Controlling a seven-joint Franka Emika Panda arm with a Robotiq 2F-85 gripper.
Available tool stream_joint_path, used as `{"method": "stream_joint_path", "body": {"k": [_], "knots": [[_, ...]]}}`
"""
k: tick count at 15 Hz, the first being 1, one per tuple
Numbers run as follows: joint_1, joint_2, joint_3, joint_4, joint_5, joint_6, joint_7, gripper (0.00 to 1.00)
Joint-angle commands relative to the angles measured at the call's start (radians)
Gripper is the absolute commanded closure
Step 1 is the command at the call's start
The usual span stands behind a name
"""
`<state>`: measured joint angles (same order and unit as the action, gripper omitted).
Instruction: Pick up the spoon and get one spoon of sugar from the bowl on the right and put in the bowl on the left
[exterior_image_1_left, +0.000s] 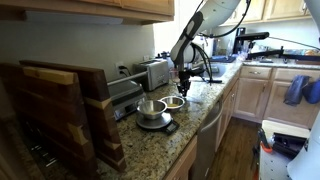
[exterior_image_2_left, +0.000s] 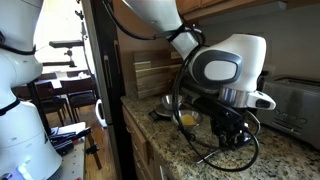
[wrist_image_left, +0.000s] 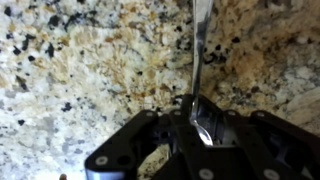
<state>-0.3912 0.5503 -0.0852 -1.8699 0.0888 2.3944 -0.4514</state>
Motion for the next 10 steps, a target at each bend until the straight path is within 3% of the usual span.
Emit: {"method": "stream_joint_path", "body": {"k": [1, 10], "knots": [[0.041, -0.099, -0.016, -0.048, -0.07, -0.078, 0.007, 0.93], [0.169, -0.224, -0.014, -0.094, -0.298, -0.177, 0.006, 0.93]]}}
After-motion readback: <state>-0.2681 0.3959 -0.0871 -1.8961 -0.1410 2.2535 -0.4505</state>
